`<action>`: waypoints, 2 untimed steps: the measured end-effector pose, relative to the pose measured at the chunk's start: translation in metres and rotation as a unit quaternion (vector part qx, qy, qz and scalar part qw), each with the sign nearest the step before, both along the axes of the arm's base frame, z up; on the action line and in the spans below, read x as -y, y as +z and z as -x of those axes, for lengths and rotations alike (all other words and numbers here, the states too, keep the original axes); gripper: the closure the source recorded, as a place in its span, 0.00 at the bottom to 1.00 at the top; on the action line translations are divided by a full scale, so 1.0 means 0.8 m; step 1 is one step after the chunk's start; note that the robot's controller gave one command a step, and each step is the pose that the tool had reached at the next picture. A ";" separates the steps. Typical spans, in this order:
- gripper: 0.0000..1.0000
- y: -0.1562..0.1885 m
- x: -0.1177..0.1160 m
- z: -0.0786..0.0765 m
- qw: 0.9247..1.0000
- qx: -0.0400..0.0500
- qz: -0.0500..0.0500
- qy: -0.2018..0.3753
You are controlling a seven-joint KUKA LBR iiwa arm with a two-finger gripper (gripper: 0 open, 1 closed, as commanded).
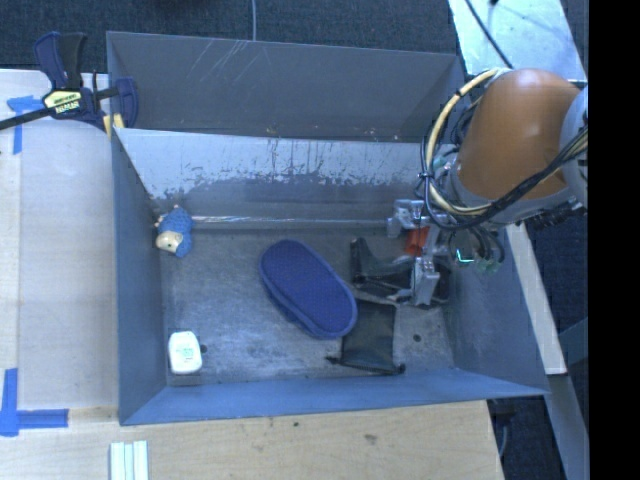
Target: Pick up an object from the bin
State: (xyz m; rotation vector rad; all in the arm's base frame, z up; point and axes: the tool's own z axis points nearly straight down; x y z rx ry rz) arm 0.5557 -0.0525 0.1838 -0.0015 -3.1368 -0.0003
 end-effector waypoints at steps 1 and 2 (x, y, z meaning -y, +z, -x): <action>0.00 -0.146 0.011 0.013 0.999 0.003 0.000 0.042; 1.00 -0.140 0.007 0.009 0.999 0.008 -0.001 0.043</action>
Offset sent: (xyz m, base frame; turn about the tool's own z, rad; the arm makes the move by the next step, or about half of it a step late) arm -0.0101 -0.0076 -0.1138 -0.0850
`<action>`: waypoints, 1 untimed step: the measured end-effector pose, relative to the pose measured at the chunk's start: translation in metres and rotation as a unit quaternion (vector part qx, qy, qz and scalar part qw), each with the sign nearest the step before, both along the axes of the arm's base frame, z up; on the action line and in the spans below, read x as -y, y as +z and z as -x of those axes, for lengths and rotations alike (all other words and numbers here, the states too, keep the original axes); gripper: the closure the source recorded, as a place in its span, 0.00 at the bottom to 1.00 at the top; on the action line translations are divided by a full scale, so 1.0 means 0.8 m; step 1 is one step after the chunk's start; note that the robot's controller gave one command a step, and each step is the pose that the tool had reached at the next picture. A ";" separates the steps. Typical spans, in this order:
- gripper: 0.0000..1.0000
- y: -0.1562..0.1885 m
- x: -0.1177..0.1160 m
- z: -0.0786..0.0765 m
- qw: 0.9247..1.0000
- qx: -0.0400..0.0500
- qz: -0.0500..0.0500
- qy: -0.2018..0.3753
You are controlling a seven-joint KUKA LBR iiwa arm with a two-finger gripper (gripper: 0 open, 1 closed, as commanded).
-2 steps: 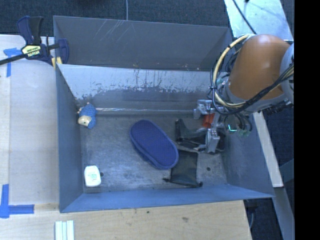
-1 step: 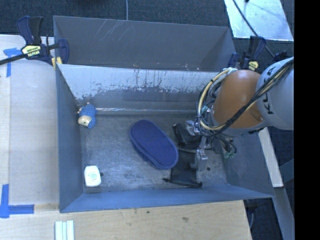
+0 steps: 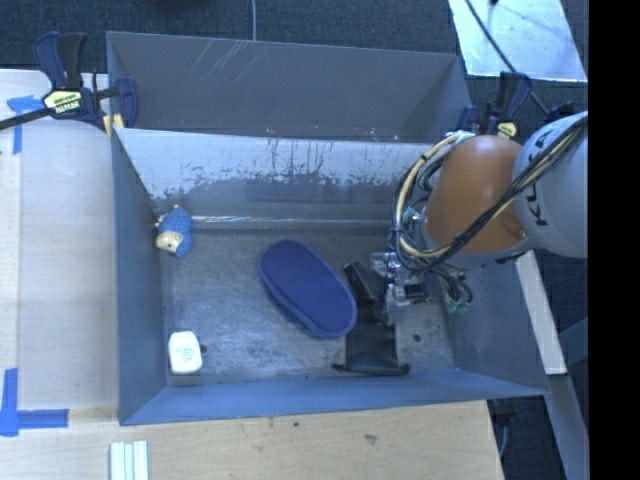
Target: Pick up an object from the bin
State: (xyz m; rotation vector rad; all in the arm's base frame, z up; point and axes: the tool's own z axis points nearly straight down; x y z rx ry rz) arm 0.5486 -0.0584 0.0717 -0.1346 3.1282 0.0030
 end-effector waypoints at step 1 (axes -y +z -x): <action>1.00 0.159 0.004 0.000 1.000 -0.003 0.001 -0.012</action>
Offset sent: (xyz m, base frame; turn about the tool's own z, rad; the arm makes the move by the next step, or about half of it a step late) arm -0.0010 -0.0034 0.1246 0.0260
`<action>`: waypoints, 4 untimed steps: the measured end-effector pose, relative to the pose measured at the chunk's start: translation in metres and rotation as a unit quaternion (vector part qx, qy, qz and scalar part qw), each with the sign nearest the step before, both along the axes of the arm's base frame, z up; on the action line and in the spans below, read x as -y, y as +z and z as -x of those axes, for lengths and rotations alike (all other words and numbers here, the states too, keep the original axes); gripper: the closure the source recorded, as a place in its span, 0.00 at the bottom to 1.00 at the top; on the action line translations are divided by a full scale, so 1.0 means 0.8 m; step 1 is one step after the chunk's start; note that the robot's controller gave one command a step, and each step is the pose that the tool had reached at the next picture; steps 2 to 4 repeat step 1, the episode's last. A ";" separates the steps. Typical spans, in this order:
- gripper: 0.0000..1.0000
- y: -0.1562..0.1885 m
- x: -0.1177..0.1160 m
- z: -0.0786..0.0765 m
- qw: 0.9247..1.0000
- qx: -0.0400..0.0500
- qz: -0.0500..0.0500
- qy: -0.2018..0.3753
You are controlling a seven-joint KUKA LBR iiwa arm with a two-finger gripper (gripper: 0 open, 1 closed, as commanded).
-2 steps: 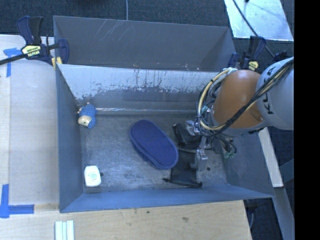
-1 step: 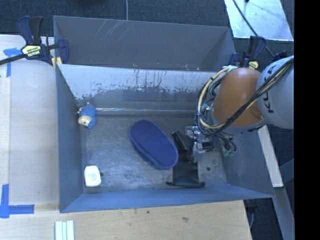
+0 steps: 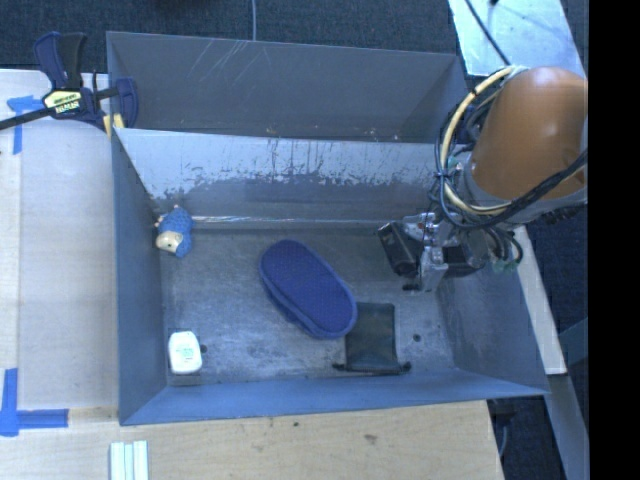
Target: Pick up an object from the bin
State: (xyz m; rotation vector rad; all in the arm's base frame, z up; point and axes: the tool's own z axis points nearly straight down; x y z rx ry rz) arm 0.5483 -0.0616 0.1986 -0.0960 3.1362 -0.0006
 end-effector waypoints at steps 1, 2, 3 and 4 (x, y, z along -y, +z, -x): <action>1.00 0.077 -0.006 -0.032 1.000 0.000 0.000 -0.008; 1.00 0.077 -0.006 -0.032 1.000 0.000 0.000 -0.008; 1.00 0.077 -0.006 -0.032 1.000 0.000 0.000 -0.008; 1.00 0.077 -0.006 -0.032 1.000 0.000 0.000 -0.008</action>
Offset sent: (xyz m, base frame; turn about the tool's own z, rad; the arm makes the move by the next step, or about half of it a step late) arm 0.0248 0.0051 0.0599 0.0159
